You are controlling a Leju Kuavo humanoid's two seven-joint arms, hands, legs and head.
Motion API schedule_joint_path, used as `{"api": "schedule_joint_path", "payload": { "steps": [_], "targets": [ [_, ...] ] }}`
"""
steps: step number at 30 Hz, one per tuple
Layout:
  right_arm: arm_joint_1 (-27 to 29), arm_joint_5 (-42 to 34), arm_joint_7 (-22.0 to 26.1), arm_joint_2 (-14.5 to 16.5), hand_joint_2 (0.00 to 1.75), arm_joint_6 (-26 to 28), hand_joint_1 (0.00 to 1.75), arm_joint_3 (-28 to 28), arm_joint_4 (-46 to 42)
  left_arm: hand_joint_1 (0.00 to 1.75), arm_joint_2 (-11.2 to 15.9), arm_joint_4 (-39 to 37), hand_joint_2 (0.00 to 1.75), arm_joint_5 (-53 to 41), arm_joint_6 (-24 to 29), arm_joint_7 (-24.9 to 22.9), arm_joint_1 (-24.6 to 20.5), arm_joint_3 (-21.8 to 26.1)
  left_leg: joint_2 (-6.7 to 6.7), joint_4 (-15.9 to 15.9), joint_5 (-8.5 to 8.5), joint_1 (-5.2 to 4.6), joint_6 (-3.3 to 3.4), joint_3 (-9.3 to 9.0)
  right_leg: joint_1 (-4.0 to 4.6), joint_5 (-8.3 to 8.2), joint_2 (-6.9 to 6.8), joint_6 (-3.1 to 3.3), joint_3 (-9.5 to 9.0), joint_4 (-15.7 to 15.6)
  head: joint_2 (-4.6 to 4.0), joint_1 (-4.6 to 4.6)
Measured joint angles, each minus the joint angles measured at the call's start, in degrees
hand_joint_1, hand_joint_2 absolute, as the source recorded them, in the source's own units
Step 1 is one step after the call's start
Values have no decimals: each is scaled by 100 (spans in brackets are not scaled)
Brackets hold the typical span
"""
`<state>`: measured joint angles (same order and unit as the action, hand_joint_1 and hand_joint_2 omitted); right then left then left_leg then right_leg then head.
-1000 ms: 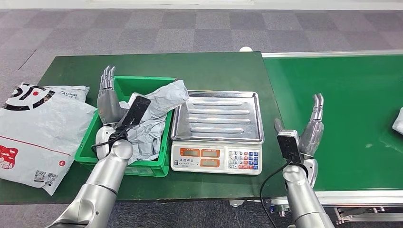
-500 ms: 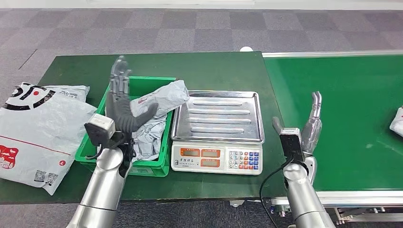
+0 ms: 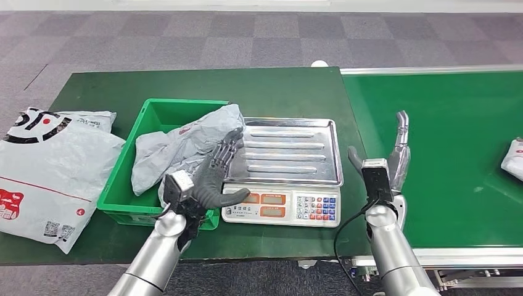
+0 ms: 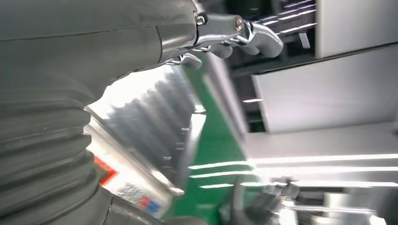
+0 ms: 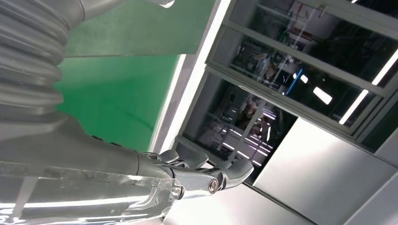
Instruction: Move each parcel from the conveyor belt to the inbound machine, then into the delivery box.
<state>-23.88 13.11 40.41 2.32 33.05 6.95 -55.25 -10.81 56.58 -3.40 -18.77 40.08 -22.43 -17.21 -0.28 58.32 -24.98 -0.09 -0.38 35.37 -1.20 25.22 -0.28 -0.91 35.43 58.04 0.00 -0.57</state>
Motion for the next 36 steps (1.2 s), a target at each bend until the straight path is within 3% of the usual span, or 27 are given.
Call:
{"api": "schedule_joint_path", "payload": {
  "steps": [8, 36],
  "targets": [
    [25, -9, 0, -4, 175, -2, 0, 0, 0, 0, -3, -345, 175, 177, 56, 5, -8, -274, 0, 0, -2, 0, 0, 1, 0, 1, 1, -1, 0, 0, 0, 0],
    [9, -22, 0, -2, 175, -75, 0, 1, 21, 0, 5, -422, 175, 262, -18, 8, 20, -277, -1, -1, -1, 0, 0, 2, 0, 1, 1, -1, -2, 0, 0, 0]
  ]
}}
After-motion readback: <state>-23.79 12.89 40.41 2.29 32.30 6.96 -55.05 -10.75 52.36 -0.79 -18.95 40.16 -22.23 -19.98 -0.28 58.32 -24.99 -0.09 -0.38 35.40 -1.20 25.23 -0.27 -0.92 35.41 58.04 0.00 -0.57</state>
